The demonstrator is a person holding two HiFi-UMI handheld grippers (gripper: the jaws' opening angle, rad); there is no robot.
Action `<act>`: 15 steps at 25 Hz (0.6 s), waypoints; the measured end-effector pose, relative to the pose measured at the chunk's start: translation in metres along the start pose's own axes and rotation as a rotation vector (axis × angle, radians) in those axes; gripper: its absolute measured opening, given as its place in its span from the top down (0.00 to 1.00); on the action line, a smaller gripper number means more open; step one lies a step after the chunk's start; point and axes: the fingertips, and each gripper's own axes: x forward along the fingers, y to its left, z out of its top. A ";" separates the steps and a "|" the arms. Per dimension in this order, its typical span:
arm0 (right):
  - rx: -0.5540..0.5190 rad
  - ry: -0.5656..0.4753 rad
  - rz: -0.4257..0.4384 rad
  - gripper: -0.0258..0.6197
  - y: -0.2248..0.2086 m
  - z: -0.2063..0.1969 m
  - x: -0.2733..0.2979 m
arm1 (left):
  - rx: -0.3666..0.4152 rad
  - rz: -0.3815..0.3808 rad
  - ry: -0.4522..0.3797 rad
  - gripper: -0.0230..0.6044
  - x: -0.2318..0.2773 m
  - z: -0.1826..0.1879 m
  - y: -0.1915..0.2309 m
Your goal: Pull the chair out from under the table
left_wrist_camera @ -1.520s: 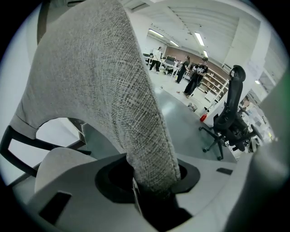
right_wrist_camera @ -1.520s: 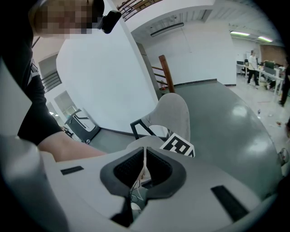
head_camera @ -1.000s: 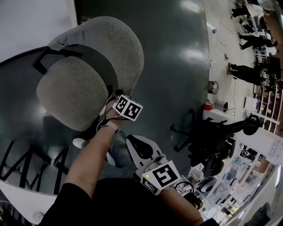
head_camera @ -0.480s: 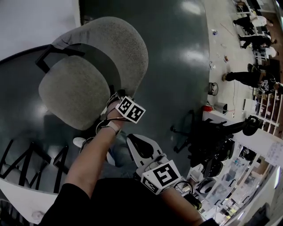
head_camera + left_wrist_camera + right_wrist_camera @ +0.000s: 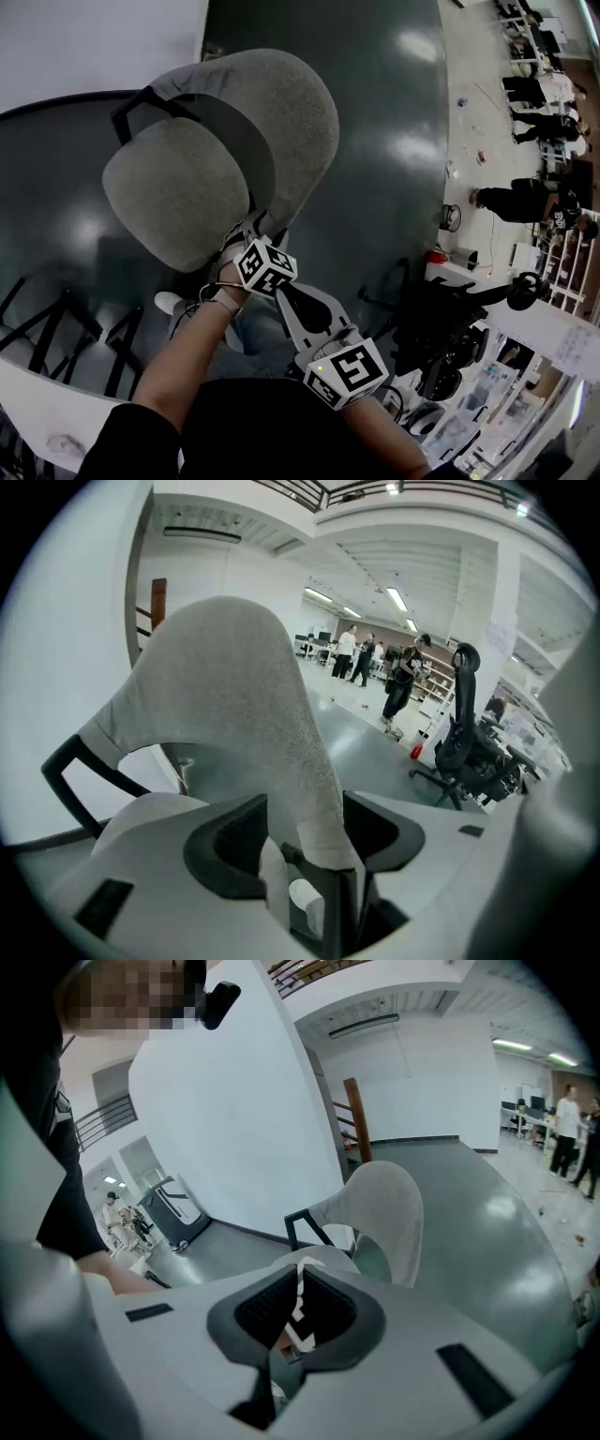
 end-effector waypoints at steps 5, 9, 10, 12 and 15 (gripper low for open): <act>-0.060 -0.002 0.058 0.94 0.029 0.012 0.010 | -0.111 0.053 -0.107 0.56 -0.073 -0.013 0.038; -0.142 0.011 0.156 0.94 0.073 0.020 0.020 | -0.243 0.172 -0.201 0.58 -0.150 -0.035 0.079; -0.165 0.015 0.183 0.94 0.086 0.022 0.024 | -0.273 0.203 -0.224 0.60 -0.172 -0.043 0.088; -0.211 0.017 0.239 0.94 0.116 0.025 0.034 | -0.322 0.266 -0.271 0.63 -0.217 -0.060 0.106; -0.280 0.015 0.320 0.94 0.163 0.024 0.043 | -0.375 0.363 -0.349 0.70 -0.291 -0.086 0.120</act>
